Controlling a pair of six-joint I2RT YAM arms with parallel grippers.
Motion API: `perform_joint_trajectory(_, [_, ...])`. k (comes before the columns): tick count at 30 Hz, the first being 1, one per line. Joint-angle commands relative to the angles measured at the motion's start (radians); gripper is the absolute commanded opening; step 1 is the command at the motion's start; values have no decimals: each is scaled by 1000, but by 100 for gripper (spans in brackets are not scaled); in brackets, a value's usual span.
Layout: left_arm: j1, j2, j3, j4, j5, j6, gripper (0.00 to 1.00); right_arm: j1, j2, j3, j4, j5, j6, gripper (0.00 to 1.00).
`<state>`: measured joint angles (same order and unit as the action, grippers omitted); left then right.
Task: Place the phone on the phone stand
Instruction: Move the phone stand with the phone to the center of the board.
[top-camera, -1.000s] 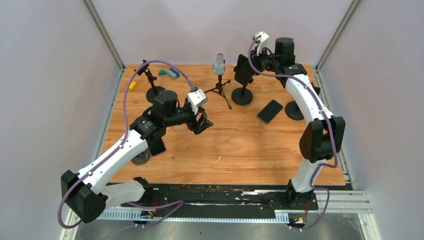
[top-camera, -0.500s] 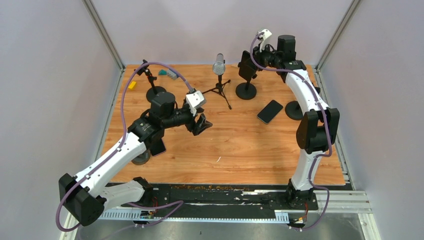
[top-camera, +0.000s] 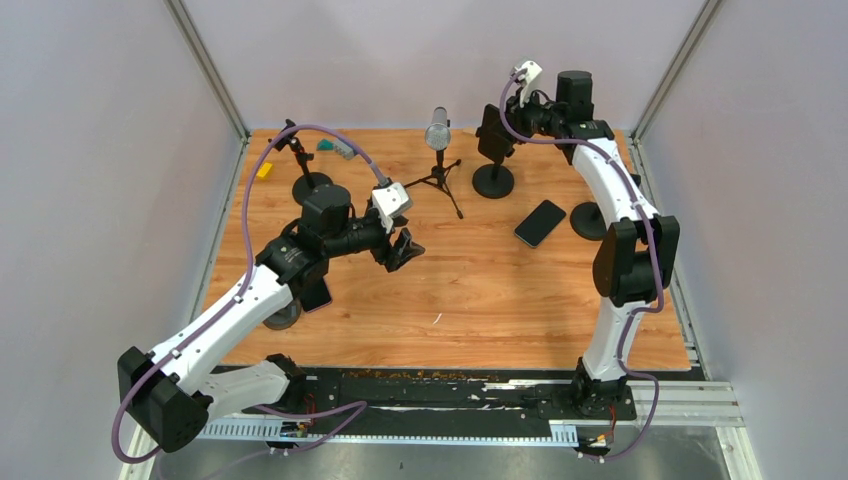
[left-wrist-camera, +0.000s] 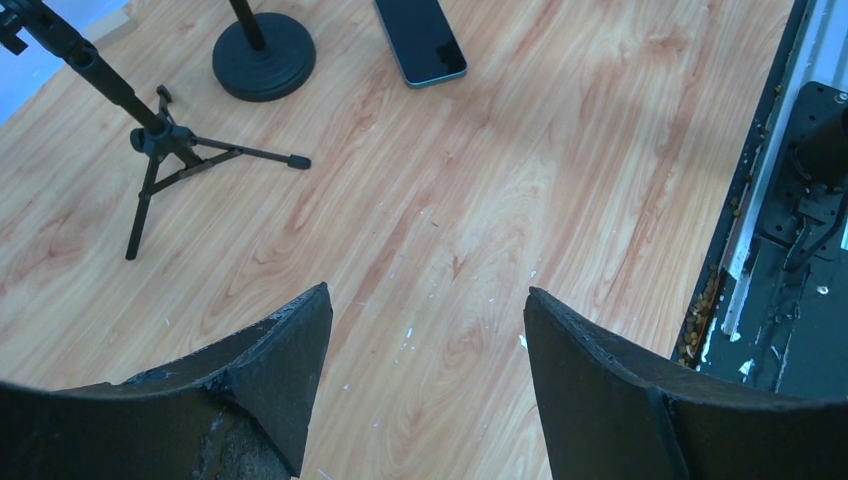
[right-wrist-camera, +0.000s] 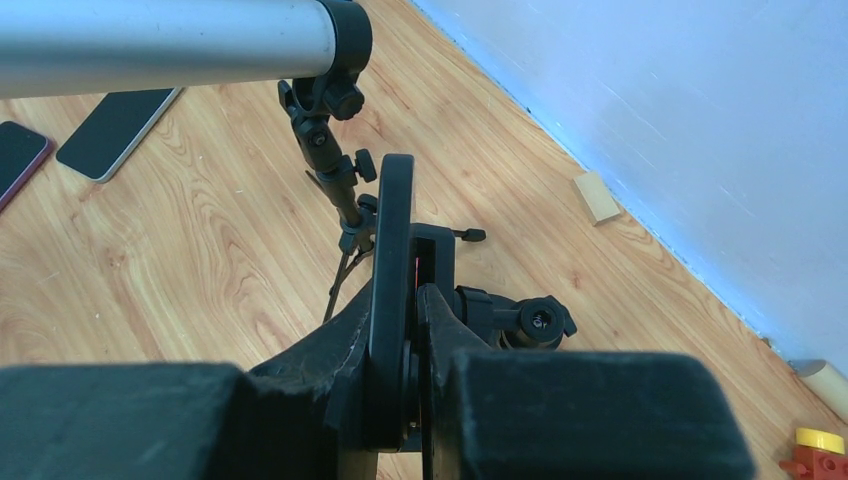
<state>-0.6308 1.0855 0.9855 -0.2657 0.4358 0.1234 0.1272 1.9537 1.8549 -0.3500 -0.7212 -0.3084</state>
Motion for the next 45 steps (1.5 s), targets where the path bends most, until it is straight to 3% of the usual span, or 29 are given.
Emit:
perform_joint_trajectory(1, [-2,-28,-4,31,11,24,78,-13,-9,82,51,-43,-75,11])
perform_joint_trajectory(15, [-2,-38,-6,28,13,27,78,-28,-20,111,-4,-35,-91,39])
perform_joint_trajectory(21, [-2,-43,1,25,11,31,79,-28,-102,49,-9,-42,-80,69])
perform_joint_trajectory(23, [-2,-46,0,25,5,31,79,-28,-146,12,-10,-43,-79,74])
perform_joint_trajectory(35, [-1,-89,-1,18,-81,14,94,-88,-508,-302,-10,75,5,86])
perform_joint_trajectory(45, [4,-118,2,18,-107,-53,100,-281,-700,-448,-115,287,-6,88])
